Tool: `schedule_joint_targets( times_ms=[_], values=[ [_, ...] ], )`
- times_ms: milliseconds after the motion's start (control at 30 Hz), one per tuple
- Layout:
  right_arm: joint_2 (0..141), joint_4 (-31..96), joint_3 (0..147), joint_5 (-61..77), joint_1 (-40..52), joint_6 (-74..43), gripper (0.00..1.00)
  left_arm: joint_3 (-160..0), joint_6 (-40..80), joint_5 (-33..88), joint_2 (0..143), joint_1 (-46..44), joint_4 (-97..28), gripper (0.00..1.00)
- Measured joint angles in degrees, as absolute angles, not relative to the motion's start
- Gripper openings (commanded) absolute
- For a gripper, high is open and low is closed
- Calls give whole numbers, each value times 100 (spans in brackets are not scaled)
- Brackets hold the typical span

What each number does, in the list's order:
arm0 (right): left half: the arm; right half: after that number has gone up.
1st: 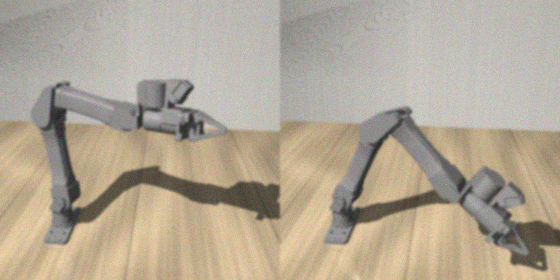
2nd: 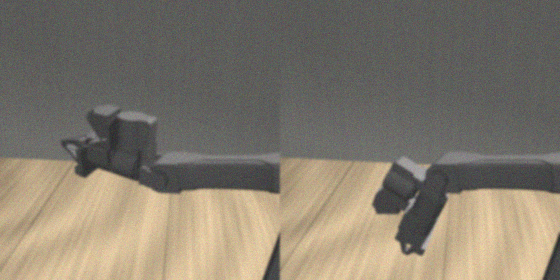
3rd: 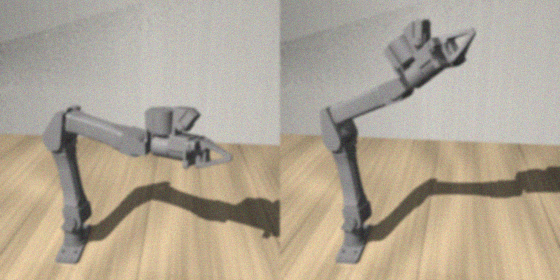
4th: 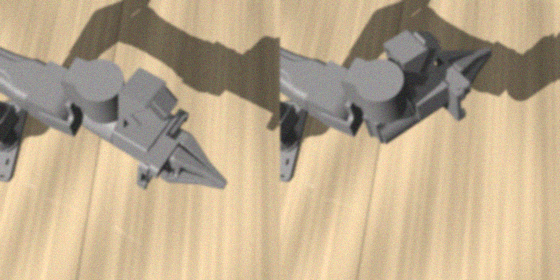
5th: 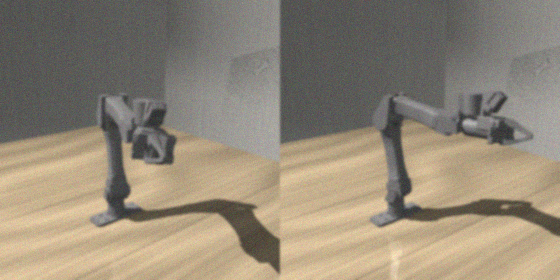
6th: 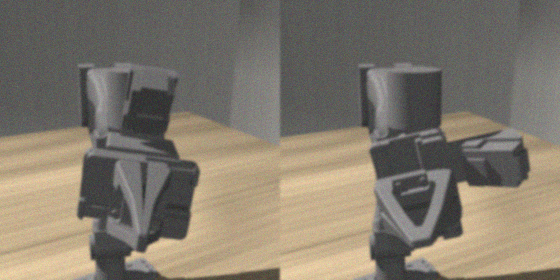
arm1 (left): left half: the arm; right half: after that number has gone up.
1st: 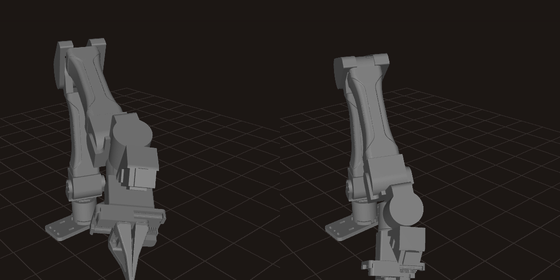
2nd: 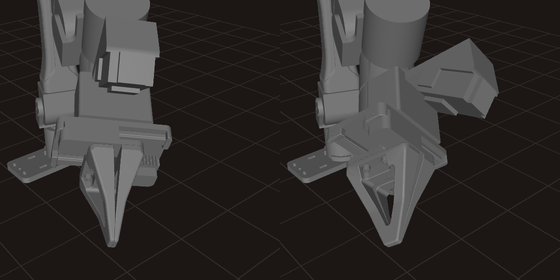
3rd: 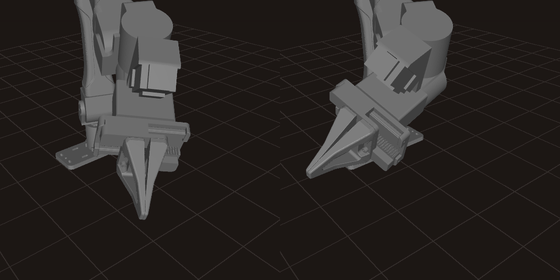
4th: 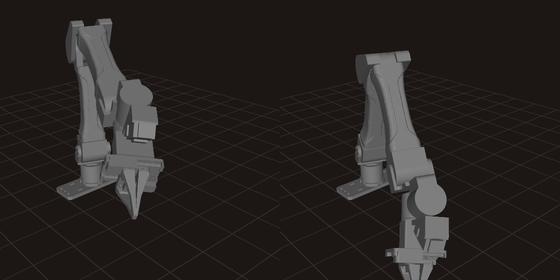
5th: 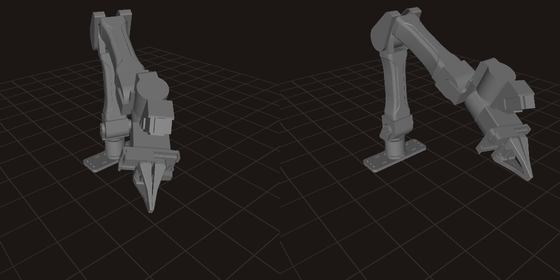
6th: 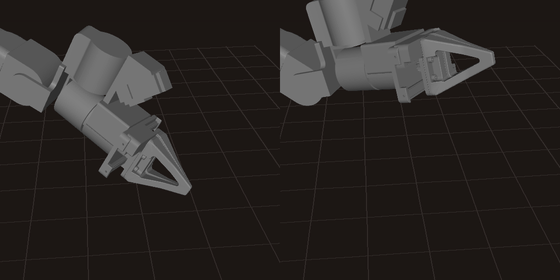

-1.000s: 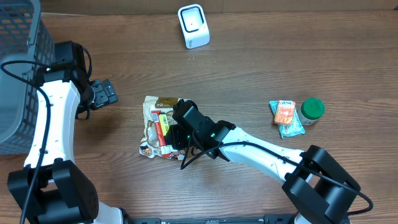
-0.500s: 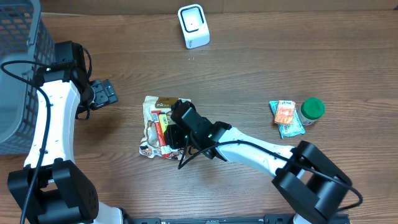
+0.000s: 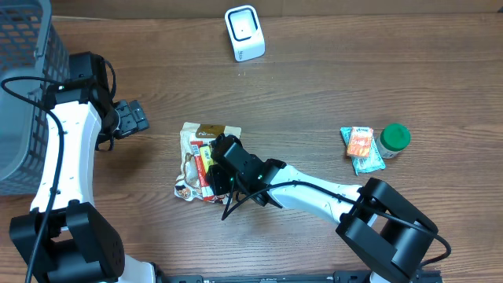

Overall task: Scan the item barcode
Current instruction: 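Lower the right gripper over the yellow highlighter on the snack bag, then close the right gripper on the yellow highlighter and lift it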

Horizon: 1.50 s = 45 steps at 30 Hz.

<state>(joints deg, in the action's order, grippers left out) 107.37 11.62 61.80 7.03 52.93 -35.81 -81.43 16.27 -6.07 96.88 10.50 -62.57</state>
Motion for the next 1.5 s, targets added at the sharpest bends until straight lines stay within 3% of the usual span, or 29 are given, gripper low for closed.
schedule_joint_targets(
  times_ms=[733,1500],
  values=[
    [10580,1411,6167,565,5293,-3387,8,-8143,1627,-607,9688,1050,-6257,100],
    [9883,1610,6154,340,5293,-2565,9,-8143,1627,-607,9688,1050,-6257,100]
  ],
)
